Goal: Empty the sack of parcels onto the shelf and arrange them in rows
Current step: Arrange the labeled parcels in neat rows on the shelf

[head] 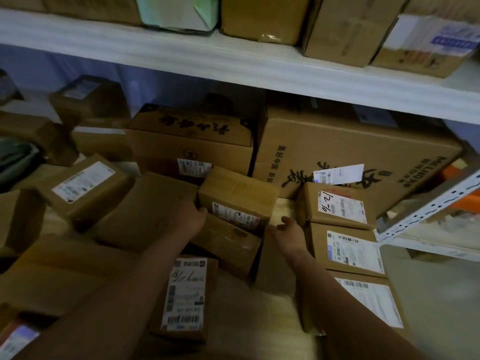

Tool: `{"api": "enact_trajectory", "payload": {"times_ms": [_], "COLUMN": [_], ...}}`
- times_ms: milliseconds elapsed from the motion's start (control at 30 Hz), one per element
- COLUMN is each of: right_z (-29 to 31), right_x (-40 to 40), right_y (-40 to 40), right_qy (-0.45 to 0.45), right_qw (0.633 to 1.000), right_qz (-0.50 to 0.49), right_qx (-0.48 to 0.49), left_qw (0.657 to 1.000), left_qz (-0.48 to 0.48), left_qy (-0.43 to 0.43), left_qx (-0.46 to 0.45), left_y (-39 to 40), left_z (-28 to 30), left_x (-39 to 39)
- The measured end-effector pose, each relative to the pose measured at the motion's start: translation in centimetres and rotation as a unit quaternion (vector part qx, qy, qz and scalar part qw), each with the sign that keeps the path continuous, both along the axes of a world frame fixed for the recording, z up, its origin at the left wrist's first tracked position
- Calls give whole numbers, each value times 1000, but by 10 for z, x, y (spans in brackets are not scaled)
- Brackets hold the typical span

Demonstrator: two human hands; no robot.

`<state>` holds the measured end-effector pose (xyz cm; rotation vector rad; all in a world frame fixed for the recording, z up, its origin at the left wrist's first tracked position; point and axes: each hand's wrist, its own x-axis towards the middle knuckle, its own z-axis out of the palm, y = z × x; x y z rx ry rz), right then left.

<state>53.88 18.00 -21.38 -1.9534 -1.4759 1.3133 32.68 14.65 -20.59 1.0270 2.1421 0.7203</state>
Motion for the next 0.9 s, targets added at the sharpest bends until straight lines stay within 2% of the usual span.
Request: {"api": "enact_trajectory", "payload": {"times_ms": [133, 233, 367, 433, 533, 600, 667, 733, 833, 900], "right_z": [-9, -15, -21, -21, -14, -11, -10, -13, -12, -14], "right_x": [0, -5, -12, -11, -5, -1, 4, 11, 19, 22], "right_y": [17, 26, 31, 34, 45, 54, 60, 65, 67, 70], "right_qy": [-2, -11, -26, 22, 77, 40, -21, -68, -80, -111], "right_qw": [1000, 1000, 998, 999, 994, 992, 990, 985, 983, 983], "right_qz": [-3, 8, 53, 28, -38, -50, -52, -65, -90, -59], "right_qx": [10, 7, 11, 19, 71, 111, 133, 142, 142, 135], "left_qw": [997, 995, 997, 999, 996, 990, 991, 996, 997, 998], "left_qz": [12, 19, 4, 24, 32, 33, 19, -5, 13, 11], "left_qy": [79, 96, 56, 39, -48, -86, -75, -43, -47, -47], "left_qx": [-8, -35, -50, -21, 61, 105, 114, 84, 53, 29], "left_y": [30, 42, 46, 47, 48, 53, 60, 66, 72, 75], "left_z": [-3, -10, -23, -24, -17, -10, -9, -11, -20, -25], "left_x": [1, 2, 2, 4, 14, 23, 30, 37, 46, 53]}}
